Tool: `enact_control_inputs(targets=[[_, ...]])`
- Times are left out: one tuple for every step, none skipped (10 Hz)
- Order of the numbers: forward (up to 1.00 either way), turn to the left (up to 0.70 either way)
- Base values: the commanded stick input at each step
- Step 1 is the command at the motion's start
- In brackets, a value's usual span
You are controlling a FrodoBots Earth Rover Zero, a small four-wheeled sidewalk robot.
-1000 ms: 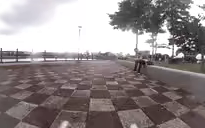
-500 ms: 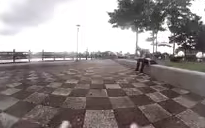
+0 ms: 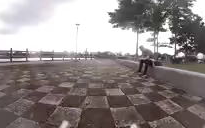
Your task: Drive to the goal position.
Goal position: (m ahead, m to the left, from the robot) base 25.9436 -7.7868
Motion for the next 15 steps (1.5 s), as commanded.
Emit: enact_control_inputs(targets=[[0.70, 0.00], [0.70, 0.00], [0.70, 0.00], [0.70, 0.00], [0.70, 0.00], [0.70, 0.00], [0.70, 0.00], [0.70, 0.00], [0.70, 0.00], [0.70, 0.00], [0.70, 0.00], [0.70, 0.00], [0.70, 0.00], [0.70, 0.00], [0.70, 0.00]])
